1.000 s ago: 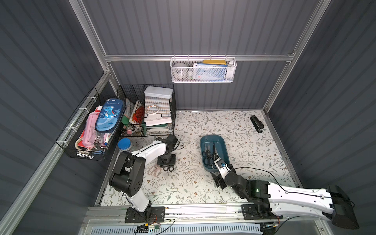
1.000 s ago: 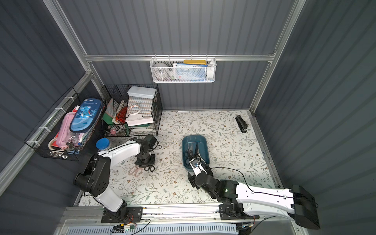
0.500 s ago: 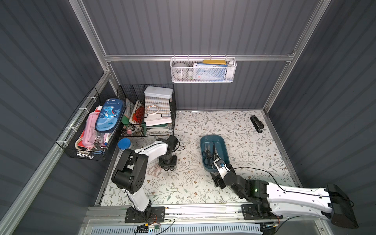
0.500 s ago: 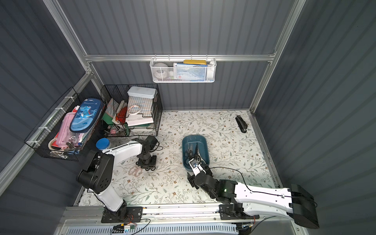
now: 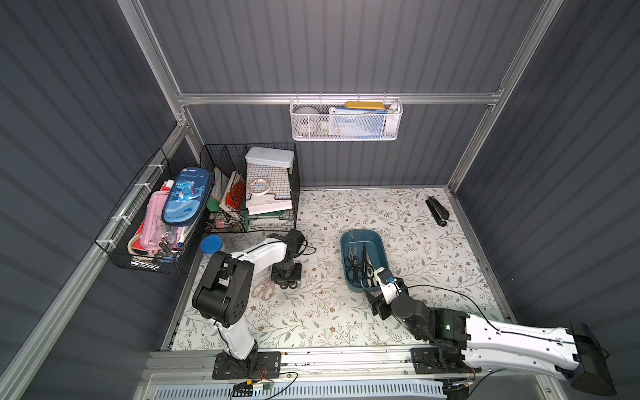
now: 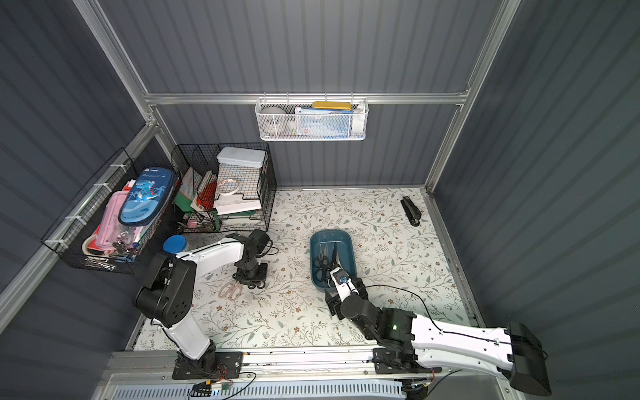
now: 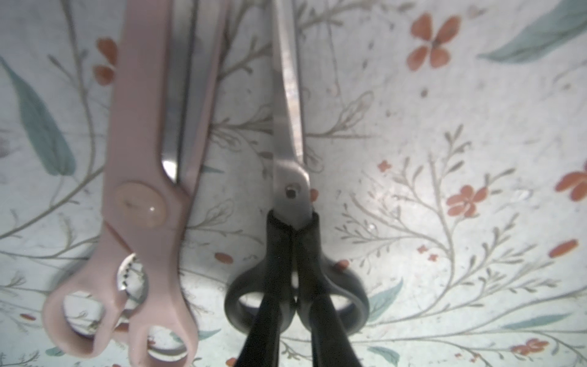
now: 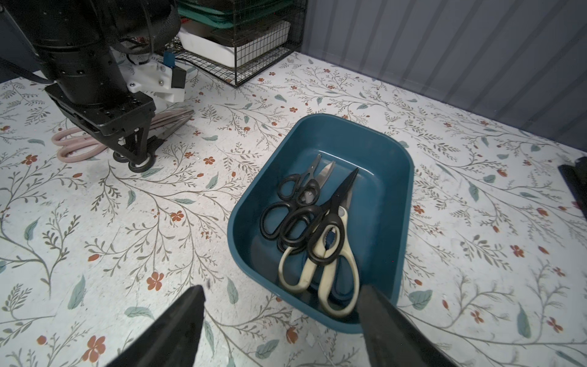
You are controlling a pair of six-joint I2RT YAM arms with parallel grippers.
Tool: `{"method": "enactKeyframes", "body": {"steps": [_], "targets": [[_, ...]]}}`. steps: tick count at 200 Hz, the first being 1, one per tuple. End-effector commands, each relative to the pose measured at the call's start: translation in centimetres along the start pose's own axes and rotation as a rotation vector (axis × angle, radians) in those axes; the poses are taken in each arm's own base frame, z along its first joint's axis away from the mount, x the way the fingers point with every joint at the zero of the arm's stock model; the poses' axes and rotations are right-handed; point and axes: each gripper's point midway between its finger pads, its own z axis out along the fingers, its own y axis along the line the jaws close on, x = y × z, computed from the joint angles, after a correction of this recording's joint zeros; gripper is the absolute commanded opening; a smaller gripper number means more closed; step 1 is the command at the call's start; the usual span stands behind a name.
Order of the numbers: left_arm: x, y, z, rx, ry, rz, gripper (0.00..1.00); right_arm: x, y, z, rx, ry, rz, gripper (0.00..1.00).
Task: Put the scissors into the storage box
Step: Pick up the scissors from the center of the board, then place the scissors in the storage box.
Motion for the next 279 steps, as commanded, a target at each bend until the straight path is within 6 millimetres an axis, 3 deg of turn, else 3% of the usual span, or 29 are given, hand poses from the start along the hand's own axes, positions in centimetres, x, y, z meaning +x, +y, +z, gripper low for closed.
{"method": "enactKeyframes", "body": {"steps": [1, 26, 58, 92, 123, 146, 178, 218, 224, 233, 247, 279], "targets": [[-2.5, -0.8, -3.4, 0.027, -0.119, 0.004, 0.0, -0.6, -2.8, -1.0, 0.116, -0.041, 0.03, 0.81], [-4.3, -4.2, -8.6, 0.073, -0.258, 0.014, 0.0, -1.1, -5.0, -2.5, 0.17, -0.115, 0.077, 0.81], [-5.0, -12.8, -13.5, 0.236, -0.334, 0.105, 0.0, -0.4, -7.8, -4.3, 0.235, -0.168, 0.168, 0.82], [-3.6, -20.7, -13.8, 0.356, -0.304, 0.202, 0.0, 0.9, -8.1, -5.0, 0.178, -0.181, 0.22, 0.81], [-2.1, -25.0, -11.7, 0.419, -0.23, 0.252, 0.0, 0.8, -8.2, -5.1, 0.175, -0.213, 0.224, 0.82], [-1.4, -26.5, -9.7, 0.435, -0.187, 0.26, 0.0, 0.9, -7.7, -4.8, 0.155, -0.198, 0.208, 0.82], [-1.4, -27.2, -7.2, 0.416, -0.153, 0.266, 0.0, 1.0, -7.2, -4.4, 0.155, -0.174, 0.183, 0.82], [-1.9, -27.4, -5.9, 0.398, -0.149, 0.261, 0.0, 1.2, -6.5, -3.7, 0.152, -0.135, 0.146, 0.82], [-1.9, -27.6, -5.9, 0.407, -0.15, 0.262, 0.06, 1.2, -6.5, -3.7, 0.154, -0.132, 0.145, 0.82], [-2.0, -27.7, -5.9, 0.411, -0.157, 0.264, 0.22, 1.2, -6.5, -3.6, 0.157, -0.133, 0.143, 0.82], [-2.4, -27.2, -6.3, 0.376, -0.175, 0.262, 0.36, 1.3, -6.5, -3.6, 0.155, -0.127, 0.139, 0.82], [-3.8, -25.9, -9.1, 0.335, -0.282, 0.223, 0.39, 1.2, -6.5, -3.7, 0.151, -0.134, 0.146, 0.82]]}}
